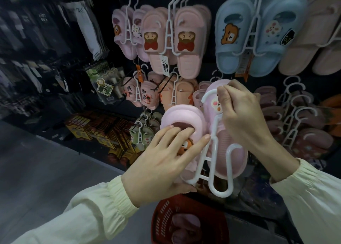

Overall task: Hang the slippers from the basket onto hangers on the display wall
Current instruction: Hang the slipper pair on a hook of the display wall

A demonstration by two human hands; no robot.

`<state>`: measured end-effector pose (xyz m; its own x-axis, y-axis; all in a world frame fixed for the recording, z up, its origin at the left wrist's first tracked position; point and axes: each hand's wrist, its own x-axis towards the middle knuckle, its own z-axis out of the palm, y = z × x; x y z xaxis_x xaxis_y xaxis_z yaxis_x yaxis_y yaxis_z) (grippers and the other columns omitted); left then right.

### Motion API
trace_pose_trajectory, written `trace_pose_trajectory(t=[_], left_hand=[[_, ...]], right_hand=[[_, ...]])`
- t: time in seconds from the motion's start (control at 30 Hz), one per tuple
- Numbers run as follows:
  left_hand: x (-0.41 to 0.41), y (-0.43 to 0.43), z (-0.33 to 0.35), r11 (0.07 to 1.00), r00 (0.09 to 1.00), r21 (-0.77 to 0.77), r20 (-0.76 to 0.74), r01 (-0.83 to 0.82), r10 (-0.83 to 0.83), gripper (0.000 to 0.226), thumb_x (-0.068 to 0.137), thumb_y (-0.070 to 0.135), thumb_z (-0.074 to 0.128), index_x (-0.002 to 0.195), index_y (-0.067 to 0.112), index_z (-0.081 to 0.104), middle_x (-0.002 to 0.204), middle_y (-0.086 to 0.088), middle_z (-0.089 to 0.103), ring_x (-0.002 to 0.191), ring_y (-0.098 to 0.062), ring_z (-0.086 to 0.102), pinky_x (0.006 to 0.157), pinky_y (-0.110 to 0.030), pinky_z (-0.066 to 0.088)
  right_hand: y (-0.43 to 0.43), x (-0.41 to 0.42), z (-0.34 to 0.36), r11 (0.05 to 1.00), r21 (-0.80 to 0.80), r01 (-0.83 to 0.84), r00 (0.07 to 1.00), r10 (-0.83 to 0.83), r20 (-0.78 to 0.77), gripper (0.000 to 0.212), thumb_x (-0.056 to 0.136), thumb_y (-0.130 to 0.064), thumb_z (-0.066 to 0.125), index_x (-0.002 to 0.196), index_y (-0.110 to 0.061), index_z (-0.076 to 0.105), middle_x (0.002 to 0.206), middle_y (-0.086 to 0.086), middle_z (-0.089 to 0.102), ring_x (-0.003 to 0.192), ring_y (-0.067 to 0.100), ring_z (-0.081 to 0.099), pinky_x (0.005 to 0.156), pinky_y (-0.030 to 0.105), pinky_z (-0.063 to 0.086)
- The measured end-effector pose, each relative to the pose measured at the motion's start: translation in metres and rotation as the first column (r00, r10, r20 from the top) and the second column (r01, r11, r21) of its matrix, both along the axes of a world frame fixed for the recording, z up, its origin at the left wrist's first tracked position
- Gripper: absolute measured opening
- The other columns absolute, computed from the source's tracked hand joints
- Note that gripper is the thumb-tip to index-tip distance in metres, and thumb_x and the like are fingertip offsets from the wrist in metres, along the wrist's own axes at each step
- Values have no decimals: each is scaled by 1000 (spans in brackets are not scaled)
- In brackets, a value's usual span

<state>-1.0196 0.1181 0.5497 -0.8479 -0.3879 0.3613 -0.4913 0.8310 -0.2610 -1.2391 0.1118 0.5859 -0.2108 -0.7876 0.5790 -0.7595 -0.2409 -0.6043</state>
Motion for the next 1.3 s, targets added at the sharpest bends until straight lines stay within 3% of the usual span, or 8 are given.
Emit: trace_pose_trajectory(t=[0.23,0.33,0.43,0.67,0.8,0.9,1.07,1.3], left_hand=[[0,6,0,1000,1000,-6,-18,2,-2,100,74,74,66,152,17,40,135,-11,47,120,-30,49,107,-46,34],[1,7,0,1000,1000,-27,-27,-9,8,97,76,72,66,151,17,41,134,-11,46,119,-29,49,106,-46,34],[4,5,0,999,999,-34,-35,-34,33,99,73,73,67,151,16,42,133,-11,46,118,-30,51,106,-45,33],[14,-2,0,994,993,-9,-36,-113,113,100,73,76,62,149,14,45,132,-15,51,119,-33,53,103,-48,37],[23,-9,1,987,986,1,-23,-162,162,98,76,77,55,150,14,44,132,-16,52,119,-34,53,102,-48,37],[33,-18,1,981,980,10,-43,-192,192,96,77,76,56,149,13,45,132,-17,53,117,-36,54,101,-48,38],[52,-45,1,975,972,13,-79,-221,222,94,77,70,63,148,12,45,133,-18,51,117,-36,54,99,-51,41],[94,-113,10,967,955,-26,-167,-252,245,90,74,67,66,142,10,53,130,-20,53,115,-38,55,99,-50,39]], right_hand=[[2,-1,-4,998,-40,-45,997,47,65,36,105,-36,35,71,-39,47,81,-16,51,76,7,53,83,57,45],[1,-5,-7,998,-10,-59,994,59,94,38,106,-41,34,81,-22,55,82,-9,55,77,10,56,81,47,46],[4,-6,-7,996,-27,-83,981,87,172,40,108,-38,32,79,-18,51,76,-8,52,71,9,52,71,36,42],[5,6,-8,991,-116,-63,991,76,107,18,105,-25,42,88,-26,48,82,-16,52,78,1,53,72,24,37],[0,24,-12,984,-168,-51,998,55,19,14,103,-29,44,89,-26,45,87,-6,55,82,18,59,77,43,46],[-9,36,-19,981,-173,-83,996,80,-27,13,100,-28,47,88,-26,44,87,-9,50,80,15,52,75,53,47],[-30,54,-27,969,-137,-204,975,188,-121,9,97,-22,52,89,-18,56,85,-8,57,81,15,54,74,51,47],[-78,84,-20,938,-65,-341,934,330,-139,6,94,-14,61,98,-14,64,92,-4,65,86,15,60,74,35,50]])
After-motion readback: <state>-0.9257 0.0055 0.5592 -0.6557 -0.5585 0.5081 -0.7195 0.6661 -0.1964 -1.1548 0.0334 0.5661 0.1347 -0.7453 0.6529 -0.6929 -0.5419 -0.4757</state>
